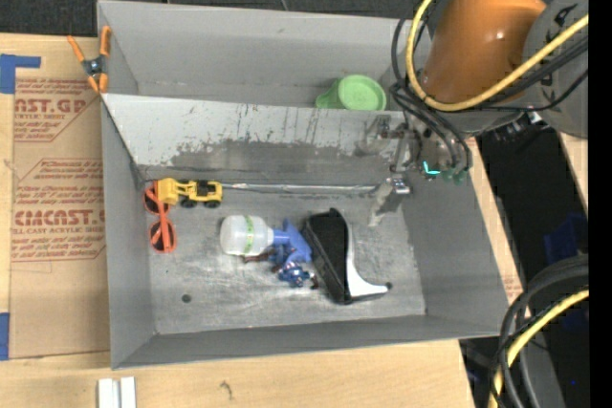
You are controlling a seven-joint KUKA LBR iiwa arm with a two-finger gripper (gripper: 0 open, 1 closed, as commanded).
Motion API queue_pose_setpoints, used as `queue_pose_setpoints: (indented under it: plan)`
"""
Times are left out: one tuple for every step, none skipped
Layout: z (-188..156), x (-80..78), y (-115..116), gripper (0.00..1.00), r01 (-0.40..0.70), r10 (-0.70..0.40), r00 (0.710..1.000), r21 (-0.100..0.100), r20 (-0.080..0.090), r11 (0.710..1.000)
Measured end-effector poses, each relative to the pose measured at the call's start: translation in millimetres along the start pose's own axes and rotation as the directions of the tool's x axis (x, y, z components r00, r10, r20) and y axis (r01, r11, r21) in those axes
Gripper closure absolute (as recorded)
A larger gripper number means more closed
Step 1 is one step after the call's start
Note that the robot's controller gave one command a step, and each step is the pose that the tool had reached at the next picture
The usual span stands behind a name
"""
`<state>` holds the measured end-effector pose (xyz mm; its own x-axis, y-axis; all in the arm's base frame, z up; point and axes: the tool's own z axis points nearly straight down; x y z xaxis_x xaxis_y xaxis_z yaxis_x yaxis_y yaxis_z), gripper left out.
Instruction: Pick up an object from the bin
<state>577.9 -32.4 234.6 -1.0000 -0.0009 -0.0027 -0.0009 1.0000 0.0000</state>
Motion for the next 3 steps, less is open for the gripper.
queue_pose_setpoints:
  plan:
    - [129.1, 50.0, 90.2, 1.00, 0.057, -0.057, 0.998, 0.007, 0.005, 0.998]
    - [135.1, 51.5, 94.8, 0.00, 0.059, -0.059, 0.998, 0.000, 0.009, 0.998]
    - [138.4, 54.8, 94.7, 0.00, 0.060, -0.060, 0.998, 0.000, -0.001, 0.998]
